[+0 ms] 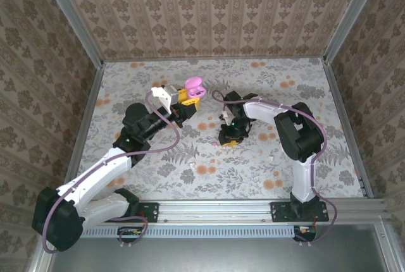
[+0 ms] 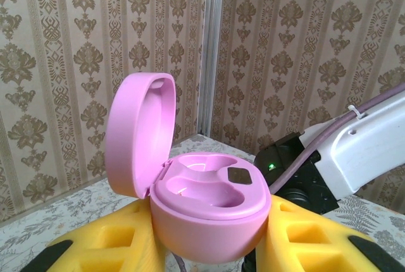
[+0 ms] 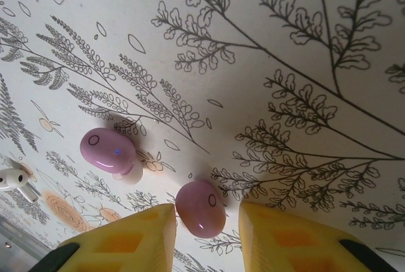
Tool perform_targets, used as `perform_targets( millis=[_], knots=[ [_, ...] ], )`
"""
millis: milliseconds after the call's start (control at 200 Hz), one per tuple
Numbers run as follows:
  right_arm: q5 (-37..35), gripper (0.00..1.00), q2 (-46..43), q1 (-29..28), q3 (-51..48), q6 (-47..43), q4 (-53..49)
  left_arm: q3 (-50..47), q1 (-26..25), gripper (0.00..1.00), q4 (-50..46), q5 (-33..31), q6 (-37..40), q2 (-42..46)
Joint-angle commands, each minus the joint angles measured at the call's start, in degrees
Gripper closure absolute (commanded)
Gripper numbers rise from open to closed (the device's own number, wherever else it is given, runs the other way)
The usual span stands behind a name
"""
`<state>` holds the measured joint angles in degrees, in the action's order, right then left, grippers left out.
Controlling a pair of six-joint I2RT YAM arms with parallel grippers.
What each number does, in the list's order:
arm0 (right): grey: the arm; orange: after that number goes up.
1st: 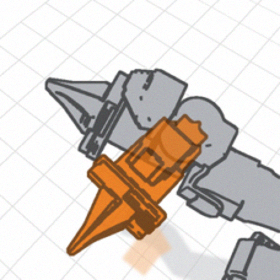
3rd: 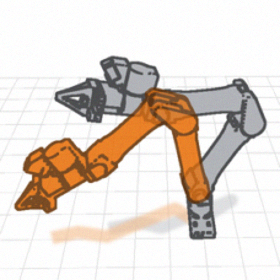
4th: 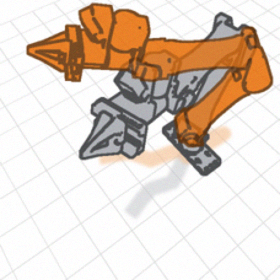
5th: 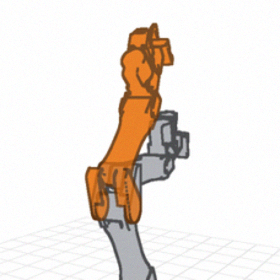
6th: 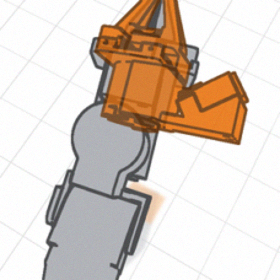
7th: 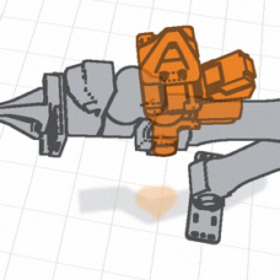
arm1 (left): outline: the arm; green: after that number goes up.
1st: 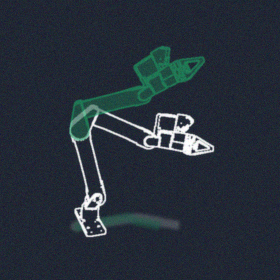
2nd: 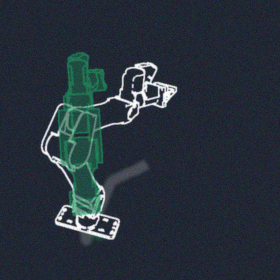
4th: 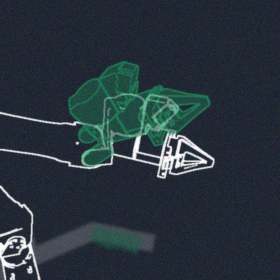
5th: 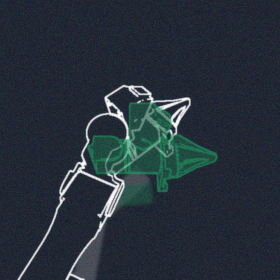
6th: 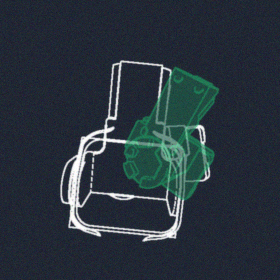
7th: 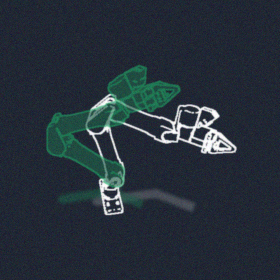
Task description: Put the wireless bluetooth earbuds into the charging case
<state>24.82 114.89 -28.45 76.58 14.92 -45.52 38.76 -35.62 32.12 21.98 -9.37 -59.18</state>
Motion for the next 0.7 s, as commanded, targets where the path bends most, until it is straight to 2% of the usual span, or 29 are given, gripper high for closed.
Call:
perform_targets(
  millis=[0, 165, 500, 690],
  knots=[
    [0.6, 0.67, 2.1, -0.9, 0.8, -0.1, -1.2, 1.6, -0.4, 0.65, 0.9, -0.3, 0.0, 0.5],
    [-4.3, 0.74, 0.9, -1.0, 0.3, 2.3, -0.8, 1.7, -0.4, 0.65, 0.8, -0.2, 0.0, 0.6],
    [-15.6, 0.77, -5.0, 1.5, -2.3, 3.1, -5.6, 1.3, -0.4, 0.65, 0.9, -0.2, -0.1, 0.5],
    [-15.7, 0.76, -5.0, 3.6, -4.8, 6.3, -3.2, 1.3, -0.4, 0.65, 0.9, -0.1, 0.2, 0.5]
  ],
)
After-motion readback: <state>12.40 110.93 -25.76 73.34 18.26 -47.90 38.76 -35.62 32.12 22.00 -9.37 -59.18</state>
